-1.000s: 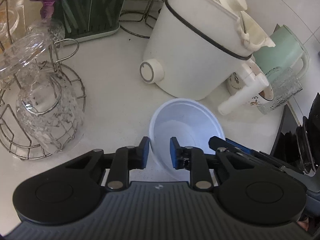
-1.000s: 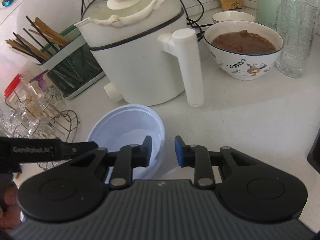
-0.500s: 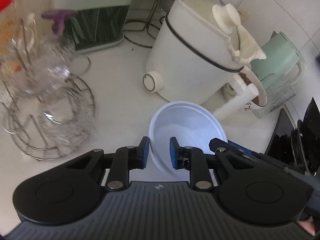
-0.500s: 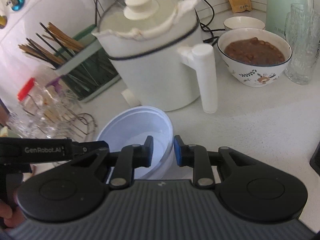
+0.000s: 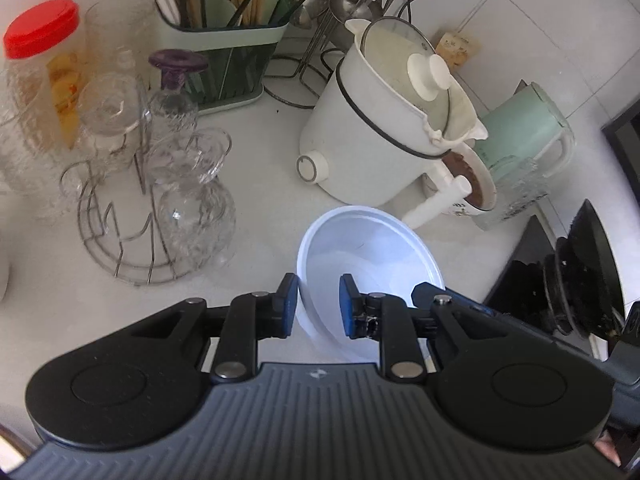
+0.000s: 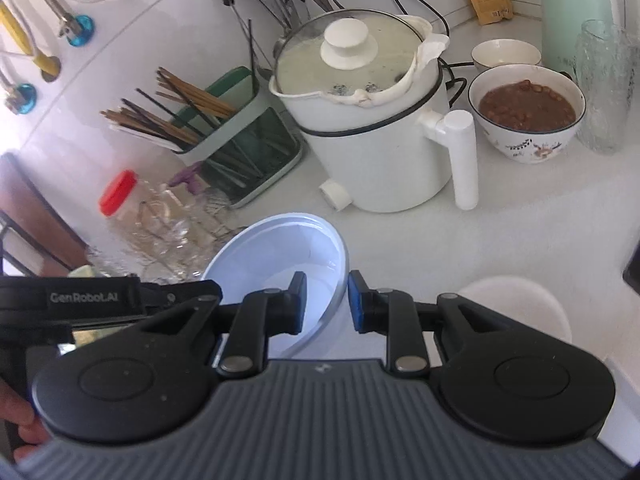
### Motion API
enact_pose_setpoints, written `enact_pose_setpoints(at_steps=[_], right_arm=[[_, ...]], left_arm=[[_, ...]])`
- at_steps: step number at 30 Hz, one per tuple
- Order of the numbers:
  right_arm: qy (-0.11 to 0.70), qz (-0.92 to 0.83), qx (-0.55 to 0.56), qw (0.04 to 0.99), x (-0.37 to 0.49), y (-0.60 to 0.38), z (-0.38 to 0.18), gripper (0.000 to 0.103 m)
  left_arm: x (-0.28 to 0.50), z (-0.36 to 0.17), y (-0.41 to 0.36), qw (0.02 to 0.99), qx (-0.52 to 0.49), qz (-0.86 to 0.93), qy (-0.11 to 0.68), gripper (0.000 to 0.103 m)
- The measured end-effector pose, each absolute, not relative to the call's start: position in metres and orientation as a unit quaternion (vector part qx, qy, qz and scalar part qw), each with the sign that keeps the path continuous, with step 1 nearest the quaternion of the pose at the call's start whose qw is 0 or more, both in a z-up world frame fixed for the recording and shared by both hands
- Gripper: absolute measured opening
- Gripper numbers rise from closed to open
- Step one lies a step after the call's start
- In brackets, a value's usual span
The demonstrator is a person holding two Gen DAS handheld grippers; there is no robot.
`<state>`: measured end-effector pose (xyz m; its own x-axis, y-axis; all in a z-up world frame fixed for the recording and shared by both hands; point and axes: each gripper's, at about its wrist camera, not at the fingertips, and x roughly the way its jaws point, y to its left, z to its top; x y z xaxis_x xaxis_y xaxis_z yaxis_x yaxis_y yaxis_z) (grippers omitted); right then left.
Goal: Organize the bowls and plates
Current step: 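Carry the second plastic bowl with both grippers and lower it into the first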
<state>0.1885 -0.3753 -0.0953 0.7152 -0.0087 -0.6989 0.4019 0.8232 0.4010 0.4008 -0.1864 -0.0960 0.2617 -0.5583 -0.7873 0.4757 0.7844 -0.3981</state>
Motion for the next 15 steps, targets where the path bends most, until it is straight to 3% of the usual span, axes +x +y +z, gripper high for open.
enact_pose_setpoints(at_steps=[15], right_arm=[[0.370,-0.097,0.293,0.876,0.155,-0.329,-0.070,0.025]], left_arm=[[0.366,-0.063,-0.127,0.803,-0.056,-0.325,0.496,0.025]])
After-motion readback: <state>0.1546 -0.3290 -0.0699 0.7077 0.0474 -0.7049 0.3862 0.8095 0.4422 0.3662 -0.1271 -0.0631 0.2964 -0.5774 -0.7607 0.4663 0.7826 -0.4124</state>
